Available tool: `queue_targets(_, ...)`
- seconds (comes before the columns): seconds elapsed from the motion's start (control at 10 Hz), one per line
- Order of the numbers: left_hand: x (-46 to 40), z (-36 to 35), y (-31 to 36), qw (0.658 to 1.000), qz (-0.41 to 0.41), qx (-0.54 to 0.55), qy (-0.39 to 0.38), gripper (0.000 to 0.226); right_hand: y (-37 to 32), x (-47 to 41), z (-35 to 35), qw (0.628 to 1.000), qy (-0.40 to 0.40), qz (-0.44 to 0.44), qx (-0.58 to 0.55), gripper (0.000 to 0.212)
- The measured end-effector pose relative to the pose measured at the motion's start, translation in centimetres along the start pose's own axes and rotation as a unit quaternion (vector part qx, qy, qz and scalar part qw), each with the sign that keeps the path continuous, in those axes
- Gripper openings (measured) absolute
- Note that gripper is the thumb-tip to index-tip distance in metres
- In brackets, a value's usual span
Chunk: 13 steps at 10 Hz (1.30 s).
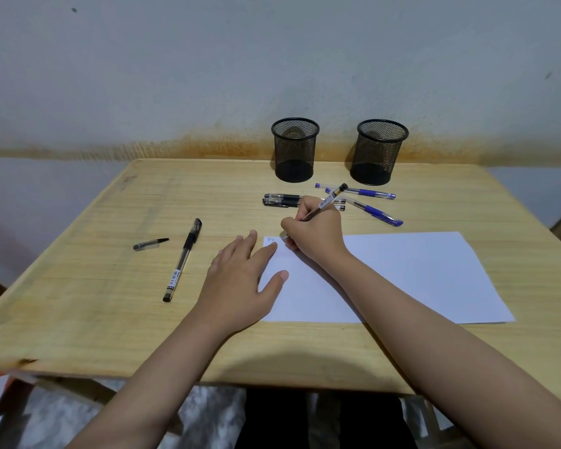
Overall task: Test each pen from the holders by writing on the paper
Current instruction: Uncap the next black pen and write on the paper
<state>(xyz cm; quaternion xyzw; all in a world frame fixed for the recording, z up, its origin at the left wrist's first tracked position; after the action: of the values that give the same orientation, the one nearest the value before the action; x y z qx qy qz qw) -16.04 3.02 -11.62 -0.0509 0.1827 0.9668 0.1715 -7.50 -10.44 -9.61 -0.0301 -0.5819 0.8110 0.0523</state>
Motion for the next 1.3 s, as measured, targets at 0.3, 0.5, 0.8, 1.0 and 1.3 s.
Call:
queue_targets(0.3,-0.01,0.06,0.07,1.0,0.003,0.001,-0.003,0.066,-0.03,-0.17,0.12,1.0,0.013,0.008,0.018,0.033)
queue_targets(0.5,-0.02,0.04,0.01,1.0,0.003,-0.003,-0.004,0.067,0.22,-0.15,0.08,0.999,0.041,0.02,0.021,0.021)
queue_targets(0.8,0.01,-0.02,-0.03,1.0,0.0,0.0,0.0,0.066,0.37,-0.36,0.25,0.999,0.036,0.007,0.003,0.03)
queue_targets(1.0,0.05,0.0,0.02,1.0,0.001,0.0,-0.001,0.066,0.25,-0.24,0.37,1.0,0.024,0.0,0.006,0.03)
queue_targets(1.3,0.06,0.0,0.04,1.0,0.003,0.001,-0.004,0.066,0.2,-0.09,0.61,0.999,0.042,-0.015,0.0,0.031)
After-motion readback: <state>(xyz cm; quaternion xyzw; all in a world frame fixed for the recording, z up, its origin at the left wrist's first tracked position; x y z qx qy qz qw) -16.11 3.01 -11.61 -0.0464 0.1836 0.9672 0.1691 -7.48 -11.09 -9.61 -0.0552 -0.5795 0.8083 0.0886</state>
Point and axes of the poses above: each hand's wrist, its own x-axis away from the middle knuckle, its own z-axis out of the back of the hand, y = z × x, the point moved 4 cm from there along -x, towards the middle knuckle, and after that the axes turned 12 degrees about -z, right-handed, at the moved point
